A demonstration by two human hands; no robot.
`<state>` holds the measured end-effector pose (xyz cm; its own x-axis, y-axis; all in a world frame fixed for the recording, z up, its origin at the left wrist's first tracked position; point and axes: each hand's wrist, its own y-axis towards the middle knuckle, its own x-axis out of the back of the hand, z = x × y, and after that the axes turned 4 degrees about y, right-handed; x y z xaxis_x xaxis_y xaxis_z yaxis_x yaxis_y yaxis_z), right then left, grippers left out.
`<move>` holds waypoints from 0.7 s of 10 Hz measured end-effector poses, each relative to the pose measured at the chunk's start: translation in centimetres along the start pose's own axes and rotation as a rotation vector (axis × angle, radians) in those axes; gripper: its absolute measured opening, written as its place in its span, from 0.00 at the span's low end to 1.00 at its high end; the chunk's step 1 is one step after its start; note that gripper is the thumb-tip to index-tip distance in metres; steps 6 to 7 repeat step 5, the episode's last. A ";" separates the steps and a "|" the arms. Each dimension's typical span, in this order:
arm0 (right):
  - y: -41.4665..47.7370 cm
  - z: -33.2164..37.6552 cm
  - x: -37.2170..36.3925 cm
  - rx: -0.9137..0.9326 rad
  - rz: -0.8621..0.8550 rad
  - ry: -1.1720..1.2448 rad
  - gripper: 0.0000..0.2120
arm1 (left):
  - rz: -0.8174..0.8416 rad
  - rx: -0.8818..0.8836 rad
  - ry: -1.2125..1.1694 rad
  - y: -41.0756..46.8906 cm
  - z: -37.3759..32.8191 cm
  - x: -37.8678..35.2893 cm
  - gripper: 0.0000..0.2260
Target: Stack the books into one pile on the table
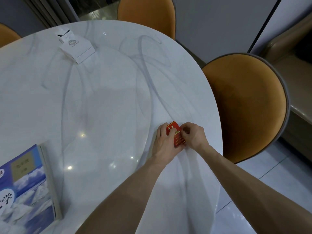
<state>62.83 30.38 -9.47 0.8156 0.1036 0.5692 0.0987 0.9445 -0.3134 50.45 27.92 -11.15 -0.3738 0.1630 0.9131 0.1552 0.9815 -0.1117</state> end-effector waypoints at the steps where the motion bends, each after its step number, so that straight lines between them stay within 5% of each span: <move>1: 0.4 0.1 0.1 -0.018 0.020 -0.056 0.12 | -0.005 -0.017 0.039 0.1 0.0 0.2 0.28; 4: -0.8 2.6 0.7 0.073 0.016 -0.370 0.14 | -0.077 -0.081 0.092 -1.3 0.9 3.9 0.13; 7: -1.7 3.9 0.5 0.127 0.029 -0.455 0.14 | -0.045 -0.047 0.078 -1.8 1.0 5.5 0.13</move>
